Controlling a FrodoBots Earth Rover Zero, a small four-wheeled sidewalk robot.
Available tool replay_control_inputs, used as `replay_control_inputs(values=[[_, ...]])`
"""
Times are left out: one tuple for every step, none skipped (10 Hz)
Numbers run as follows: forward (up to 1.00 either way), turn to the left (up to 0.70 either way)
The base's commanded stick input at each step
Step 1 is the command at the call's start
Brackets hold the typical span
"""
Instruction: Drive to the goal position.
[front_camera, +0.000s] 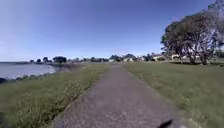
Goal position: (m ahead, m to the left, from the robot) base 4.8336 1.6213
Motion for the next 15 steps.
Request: replay_control_inputs(values=[[0.70, -0.27], [0.70, -0.27], [0.70, -0.16], [0.70, 0.00], [0.70, 0.00], [0.70, 0.00], [0.70, 0.00], [0.70, 0.00], [0.70, 0.00], [0.70, 0.00], [0.70, 0.00], [0.70, 0.00], [0.70, 0.00], [0.70, 0.00], [0.70, 0.00]])
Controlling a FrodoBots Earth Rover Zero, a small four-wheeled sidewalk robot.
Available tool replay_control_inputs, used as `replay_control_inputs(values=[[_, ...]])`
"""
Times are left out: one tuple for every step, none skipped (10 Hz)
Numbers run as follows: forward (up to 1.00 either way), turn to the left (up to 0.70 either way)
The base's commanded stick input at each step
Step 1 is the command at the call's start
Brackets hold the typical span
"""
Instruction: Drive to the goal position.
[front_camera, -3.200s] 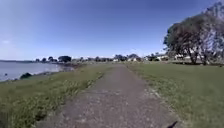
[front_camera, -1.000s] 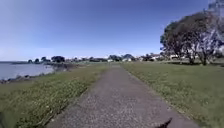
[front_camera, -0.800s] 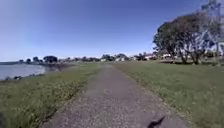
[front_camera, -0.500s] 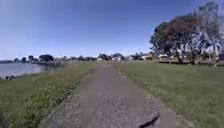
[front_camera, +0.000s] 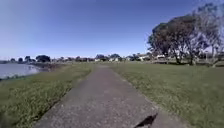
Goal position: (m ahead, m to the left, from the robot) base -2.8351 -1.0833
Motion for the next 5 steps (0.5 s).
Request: replay_control_inputs(values=[[0.70, 0.00], [0.70, 0.00], [0.70, 0.00], [0.70, 0.00], [0.70, 0.00]])
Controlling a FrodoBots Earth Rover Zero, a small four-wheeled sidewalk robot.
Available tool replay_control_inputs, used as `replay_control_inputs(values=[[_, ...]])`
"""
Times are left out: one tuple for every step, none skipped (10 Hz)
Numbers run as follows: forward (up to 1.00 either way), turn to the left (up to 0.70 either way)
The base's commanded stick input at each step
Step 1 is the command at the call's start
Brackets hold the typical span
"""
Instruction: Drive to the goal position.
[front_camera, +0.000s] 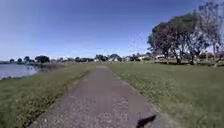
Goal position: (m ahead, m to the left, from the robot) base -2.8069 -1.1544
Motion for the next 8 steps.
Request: replay_control_inputs(values=[[0.70, 0.00], [0.70, 0.00], [0.70, 0.06], [0.70, 0.23], [0.70, 0.14], [0.70, 0.00], [0.70, 0.00], [0.70, 0.00]])
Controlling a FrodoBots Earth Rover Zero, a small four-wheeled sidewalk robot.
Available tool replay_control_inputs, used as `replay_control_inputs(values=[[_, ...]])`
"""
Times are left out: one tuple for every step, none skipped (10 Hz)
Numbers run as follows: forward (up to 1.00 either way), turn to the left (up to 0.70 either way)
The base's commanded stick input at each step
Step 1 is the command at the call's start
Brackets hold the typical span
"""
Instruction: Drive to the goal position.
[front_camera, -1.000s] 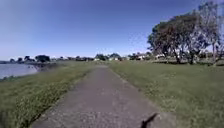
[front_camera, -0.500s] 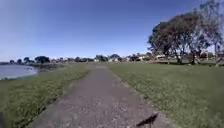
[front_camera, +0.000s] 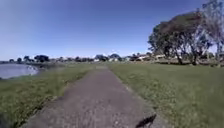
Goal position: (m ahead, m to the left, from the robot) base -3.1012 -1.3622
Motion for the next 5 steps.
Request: replay_control_inputs(values=[[0.70, 0.00], [0.70, 0.00], [0.70, 0.00], [0.70, 0.00], [0.70, 0.00]])
